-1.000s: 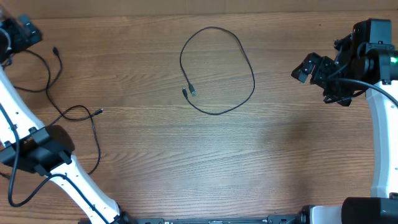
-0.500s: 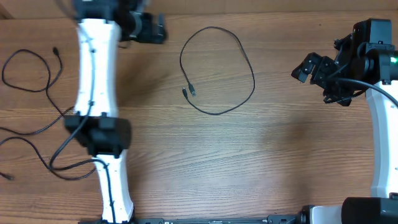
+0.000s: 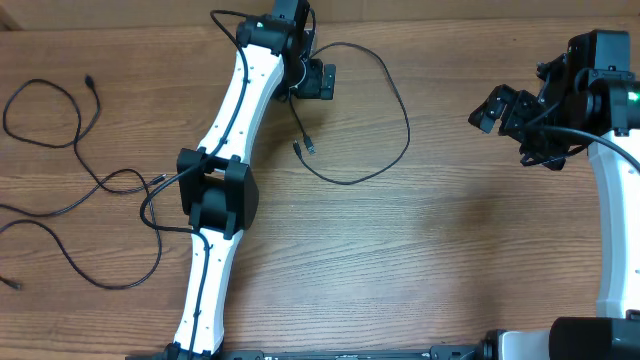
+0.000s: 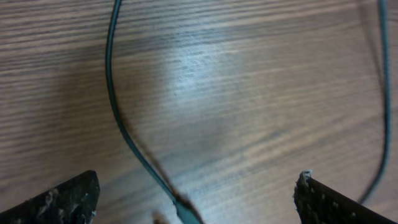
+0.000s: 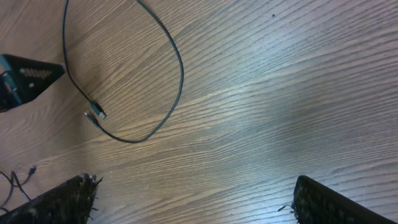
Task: Untangle cables
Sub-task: 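Move the left gripper back over the last cable loop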
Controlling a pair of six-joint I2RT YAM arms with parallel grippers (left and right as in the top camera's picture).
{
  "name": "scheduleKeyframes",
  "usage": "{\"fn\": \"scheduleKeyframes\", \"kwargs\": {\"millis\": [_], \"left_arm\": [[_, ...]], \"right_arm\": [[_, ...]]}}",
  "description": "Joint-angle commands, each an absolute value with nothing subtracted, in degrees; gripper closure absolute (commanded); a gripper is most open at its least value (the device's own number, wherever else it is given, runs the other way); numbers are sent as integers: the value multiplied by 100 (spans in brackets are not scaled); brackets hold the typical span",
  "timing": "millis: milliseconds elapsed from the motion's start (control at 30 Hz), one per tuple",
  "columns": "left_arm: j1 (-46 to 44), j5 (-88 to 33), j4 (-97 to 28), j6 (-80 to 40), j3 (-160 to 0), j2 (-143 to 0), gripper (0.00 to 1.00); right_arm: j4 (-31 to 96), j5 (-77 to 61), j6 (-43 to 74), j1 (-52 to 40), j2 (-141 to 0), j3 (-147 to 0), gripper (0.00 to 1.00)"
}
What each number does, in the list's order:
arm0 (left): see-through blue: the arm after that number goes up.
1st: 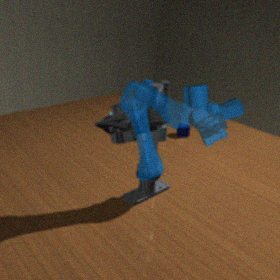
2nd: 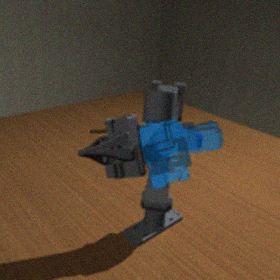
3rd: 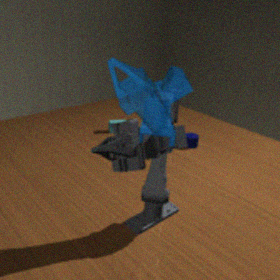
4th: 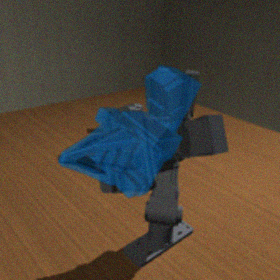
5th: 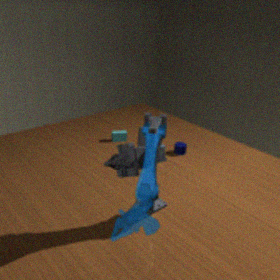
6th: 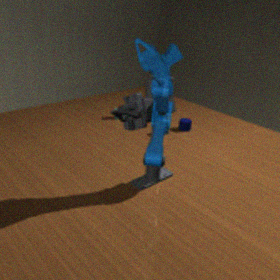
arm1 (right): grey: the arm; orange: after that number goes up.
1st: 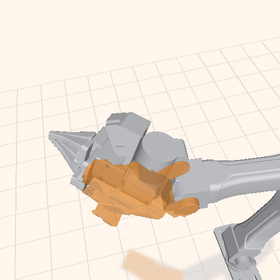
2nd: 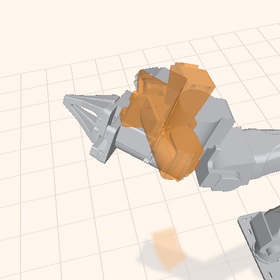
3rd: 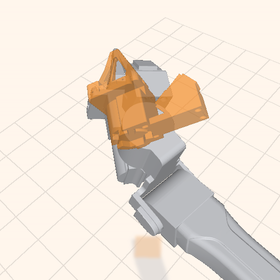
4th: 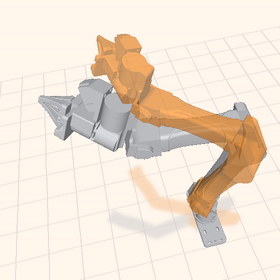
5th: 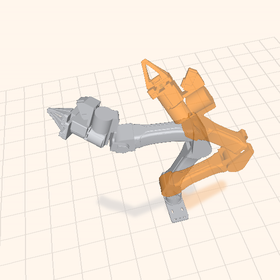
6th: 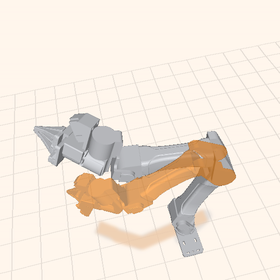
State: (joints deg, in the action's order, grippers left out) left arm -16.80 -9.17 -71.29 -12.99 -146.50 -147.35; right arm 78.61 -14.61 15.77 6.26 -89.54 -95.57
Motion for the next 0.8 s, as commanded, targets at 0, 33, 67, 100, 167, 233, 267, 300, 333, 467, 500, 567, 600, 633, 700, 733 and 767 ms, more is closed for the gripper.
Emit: {"fn": "scheduleKeyframes", "kwargs": {"millis": [0,33,67,100,167,233,267,300,333,467,500,567,600,633,700,733,767], "left_arm": [[-1658,-840,-7019,-1505,-14632,-15023,0],[-1664,-834,-7026,-1498,-14632,-15078,0],[-1680,-834,-7039,-1431,-14632,-15159,1],[-1697,-834,-7063,-1380,-14632,-15207,0],[-1730,-779,-7089,-1374,-14632,-15332,0],[-1758,-701,-7089,-1376,-14630,-15404,1],[-1769,-683,-7087,-1374,-14630,-15428,3],[-1772,-683,-7087,-1374,-14630,-15454,5],[-1772,-685,-7087,-1376,-14630,-15489,8],[-1772,-685,-7057,-1372,-14630,-15517,18],[-1772,-683,-7059,-1365,-14630,-15526,21],[-1772,-683,-7043,-1326,-14628,-15526,32],[-1772,-681,-7043,-1323,-14628,-15528,41],[-1772,-679,-7037,-1323,-14621,-15530,49],[-1772,-637,-6976,-1326,-14560,-15530,57],[-1772,-620,-6958,-1326,-14523,-15530,59],[-1772,-591,-6930,-1328,-14459,-15530,60]], "right_arm": [[7832,-1466,1474,607,-8947,-9520,0],[7832,-1463,1474,607,-8947,-9520,0],[7832,-1466,1474,607,-8947,-9520,0],[7830,-1463,1474,607,-8949,-9520,0],[7832,-1463,1474,607,-8947,-9520,0],[7832,-1463,1474,607,-8949,-9520,0],[7832,-1463,1474,607,-8947,-9520,0],[7832,-1463,1474,607,-8947,-9520,0],[7832,-1463,1474,607,-8947,-9520,0],[7832,-1463,1474,607,-8947,-9520,0],[7832,-1463,1474,607,-8947,-9520,0],[7832,-1463,1474,607,-8949,-9520,0],[7832,-1463,1474,607,-8947,-9520,0],[7832,-1463,1474,607,-8947,-9520,0],[7832,-1463,1474,607,-8947,-9520,0],[7832,-1463,1474,607,-8947,-9520,0],[7832,-1463,1474,607,-8947,-9520,0]]}}
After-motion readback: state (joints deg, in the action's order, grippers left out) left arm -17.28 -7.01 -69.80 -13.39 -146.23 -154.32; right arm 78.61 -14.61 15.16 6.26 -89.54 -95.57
